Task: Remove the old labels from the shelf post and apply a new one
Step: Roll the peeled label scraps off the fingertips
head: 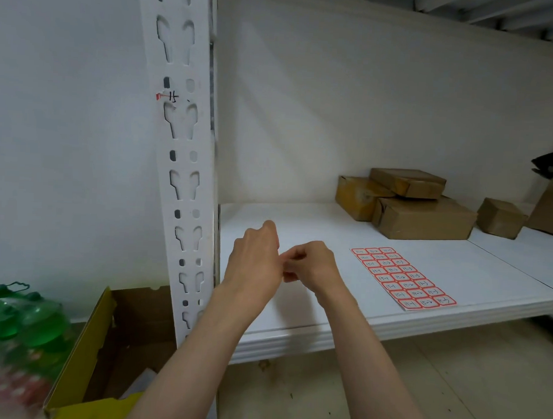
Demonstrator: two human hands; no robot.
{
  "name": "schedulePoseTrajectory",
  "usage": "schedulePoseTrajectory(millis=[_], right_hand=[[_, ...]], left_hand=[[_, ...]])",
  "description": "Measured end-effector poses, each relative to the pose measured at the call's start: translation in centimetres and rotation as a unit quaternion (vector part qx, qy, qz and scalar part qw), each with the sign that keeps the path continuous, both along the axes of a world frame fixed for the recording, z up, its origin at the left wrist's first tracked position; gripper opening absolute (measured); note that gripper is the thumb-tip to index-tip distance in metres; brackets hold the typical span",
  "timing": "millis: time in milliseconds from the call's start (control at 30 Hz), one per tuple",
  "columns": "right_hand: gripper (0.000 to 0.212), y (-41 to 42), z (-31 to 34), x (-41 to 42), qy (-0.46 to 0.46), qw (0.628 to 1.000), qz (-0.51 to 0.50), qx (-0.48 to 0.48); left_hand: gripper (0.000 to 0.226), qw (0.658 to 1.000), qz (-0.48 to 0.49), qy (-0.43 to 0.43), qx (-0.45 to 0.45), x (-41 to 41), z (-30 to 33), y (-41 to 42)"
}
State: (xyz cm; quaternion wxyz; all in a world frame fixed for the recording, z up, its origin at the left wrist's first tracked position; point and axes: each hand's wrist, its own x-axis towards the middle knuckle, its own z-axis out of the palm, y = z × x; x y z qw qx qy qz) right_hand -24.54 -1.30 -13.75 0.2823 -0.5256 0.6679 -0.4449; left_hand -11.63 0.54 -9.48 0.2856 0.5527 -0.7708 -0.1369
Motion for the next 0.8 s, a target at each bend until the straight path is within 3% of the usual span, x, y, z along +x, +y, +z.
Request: schedulePoseTrajectory(millis=[133, 367, 800], right_hand=[[0.003, -0.1, -0.6, 0.1, 0.017, 1.000, -0.012, 0.005], [0.015, -0.3, -1.0, -0.2, 0.035, 0.999, -0.016, 0.006], [0.013, -0.5, 0.3, -0.3, 0.072, 0.996, -0.052, -0.024]], left_hand=[[0.022, 1.000, 0.005, -0.018, 0.008, 0.2, -0.1, -0.4], [0.021, 1.000, 0.019, -0.017, 0.013, 0.3, -0.2, -1.5], [0.019, 0.999, 0.012, 0.041, -0.021, 0.4, 0.1, -1.9]])
